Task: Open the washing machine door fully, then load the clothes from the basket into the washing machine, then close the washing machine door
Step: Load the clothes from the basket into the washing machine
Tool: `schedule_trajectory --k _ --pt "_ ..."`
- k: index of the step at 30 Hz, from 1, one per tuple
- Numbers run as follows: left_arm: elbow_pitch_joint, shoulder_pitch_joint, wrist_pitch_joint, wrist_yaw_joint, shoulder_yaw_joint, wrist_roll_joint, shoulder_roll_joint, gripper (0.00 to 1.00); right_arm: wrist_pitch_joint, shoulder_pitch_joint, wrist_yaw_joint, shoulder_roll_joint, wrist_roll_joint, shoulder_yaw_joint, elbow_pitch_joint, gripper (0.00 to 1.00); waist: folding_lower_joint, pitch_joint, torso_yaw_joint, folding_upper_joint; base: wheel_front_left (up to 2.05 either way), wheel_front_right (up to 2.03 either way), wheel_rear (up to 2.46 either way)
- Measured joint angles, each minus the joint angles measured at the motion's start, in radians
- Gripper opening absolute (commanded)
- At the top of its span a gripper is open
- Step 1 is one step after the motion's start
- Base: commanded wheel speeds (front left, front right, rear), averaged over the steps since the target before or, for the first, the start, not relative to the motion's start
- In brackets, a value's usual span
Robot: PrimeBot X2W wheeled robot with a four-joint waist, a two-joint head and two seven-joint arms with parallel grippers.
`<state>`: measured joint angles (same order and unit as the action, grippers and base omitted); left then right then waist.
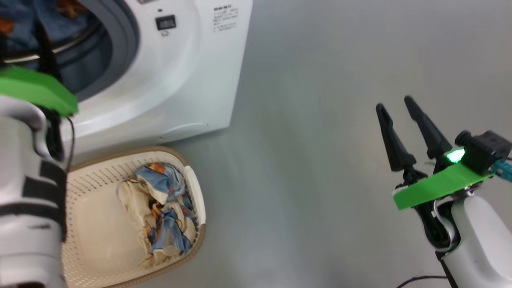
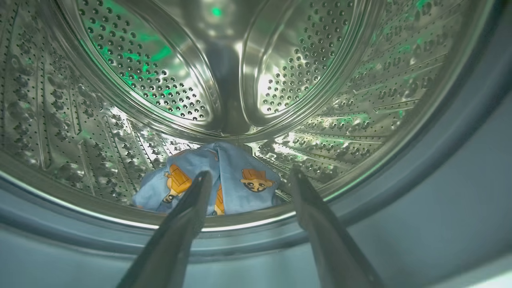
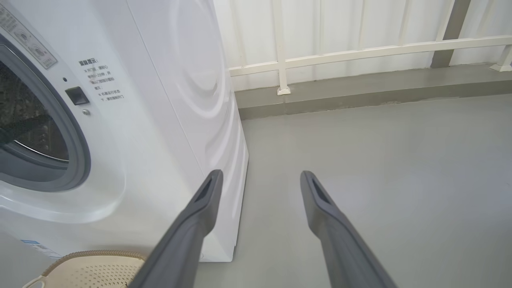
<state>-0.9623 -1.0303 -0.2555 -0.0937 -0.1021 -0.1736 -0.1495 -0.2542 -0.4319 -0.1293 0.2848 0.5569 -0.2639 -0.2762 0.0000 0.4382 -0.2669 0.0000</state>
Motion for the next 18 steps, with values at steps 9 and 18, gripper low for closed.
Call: schedule_trajectory --k 9,18 --pt "0.136 0.182 0.0 -0.026 0.027 0.0 0.033 1.0 0.0 0.056 0.0 -0.009 -0.003 0.031 -0.022 1.0 0.0 -0.108 0.051 0.0 0.0 0.0 0.0" --pt "0.283 0.403 0.0 -0.035 0.062 -0.031 0.07 1.0 0.0 0.11 0.0 -0.02 -0.011 0.041 -0.045 1.0 0.0 -0.218 0.104 0.0 0.0 0.0 0.0"
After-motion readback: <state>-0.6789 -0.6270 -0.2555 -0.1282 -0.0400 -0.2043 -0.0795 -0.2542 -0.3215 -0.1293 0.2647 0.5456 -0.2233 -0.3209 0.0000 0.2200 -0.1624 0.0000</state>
